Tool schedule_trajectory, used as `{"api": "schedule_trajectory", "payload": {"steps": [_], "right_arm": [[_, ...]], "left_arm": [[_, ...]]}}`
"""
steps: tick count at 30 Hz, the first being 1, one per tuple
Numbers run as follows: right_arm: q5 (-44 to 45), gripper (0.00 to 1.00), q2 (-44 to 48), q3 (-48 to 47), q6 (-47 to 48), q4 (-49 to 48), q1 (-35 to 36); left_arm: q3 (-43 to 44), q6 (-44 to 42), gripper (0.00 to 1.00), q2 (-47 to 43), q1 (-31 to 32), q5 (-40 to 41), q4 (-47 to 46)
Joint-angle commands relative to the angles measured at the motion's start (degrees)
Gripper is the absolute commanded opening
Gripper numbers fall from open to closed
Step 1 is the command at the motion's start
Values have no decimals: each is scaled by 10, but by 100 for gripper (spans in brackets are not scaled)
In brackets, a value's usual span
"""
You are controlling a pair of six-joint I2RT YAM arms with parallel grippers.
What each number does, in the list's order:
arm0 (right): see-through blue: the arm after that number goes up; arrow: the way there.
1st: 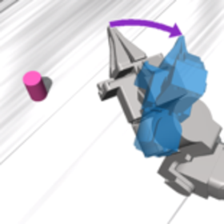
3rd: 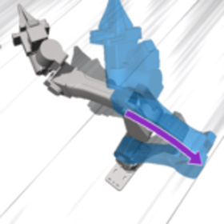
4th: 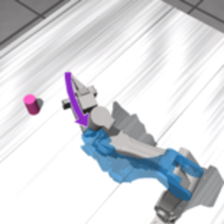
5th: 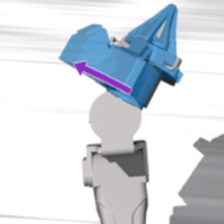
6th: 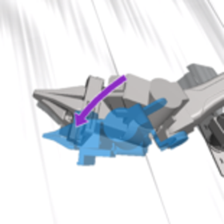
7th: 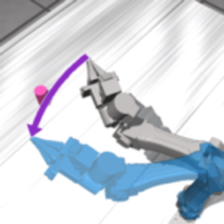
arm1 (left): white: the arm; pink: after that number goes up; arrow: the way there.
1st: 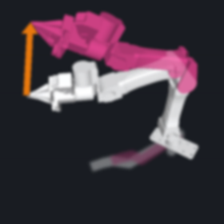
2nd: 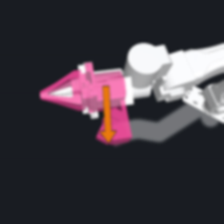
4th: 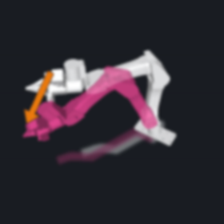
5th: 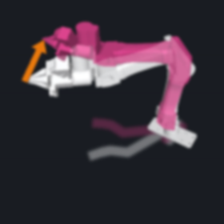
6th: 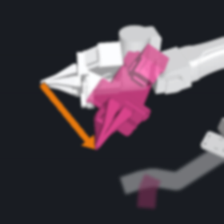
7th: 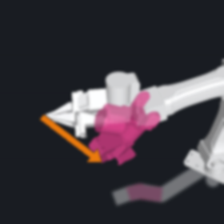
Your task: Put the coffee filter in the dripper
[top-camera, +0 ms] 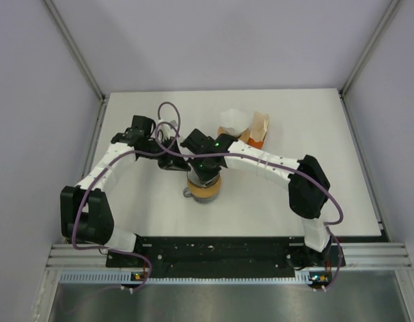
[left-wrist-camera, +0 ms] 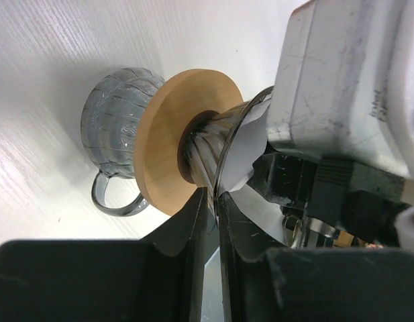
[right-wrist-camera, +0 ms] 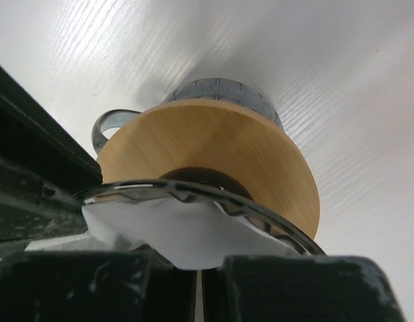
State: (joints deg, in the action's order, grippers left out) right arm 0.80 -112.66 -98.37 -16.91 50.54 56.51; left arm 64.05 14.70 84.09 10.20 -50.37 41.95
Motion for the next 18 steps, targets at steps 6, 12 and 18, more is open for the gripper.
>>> {"api": "schedule_trajectory", "payload": {"steps": [6, 12, 18], "right_arm": [[13, 0, 76, -27, 46, -36, 13], [13, 0, 99, -25, 50, -36, 12], [11, 0, 139, -25, 54, -36, 13]], "left_arm": [[8, -41, 14, -24, 18, -20, -7], [8, -42, 14, -24, 18, -17, -5], [13, -43, 15, -23, 18, -17, -3]]}}
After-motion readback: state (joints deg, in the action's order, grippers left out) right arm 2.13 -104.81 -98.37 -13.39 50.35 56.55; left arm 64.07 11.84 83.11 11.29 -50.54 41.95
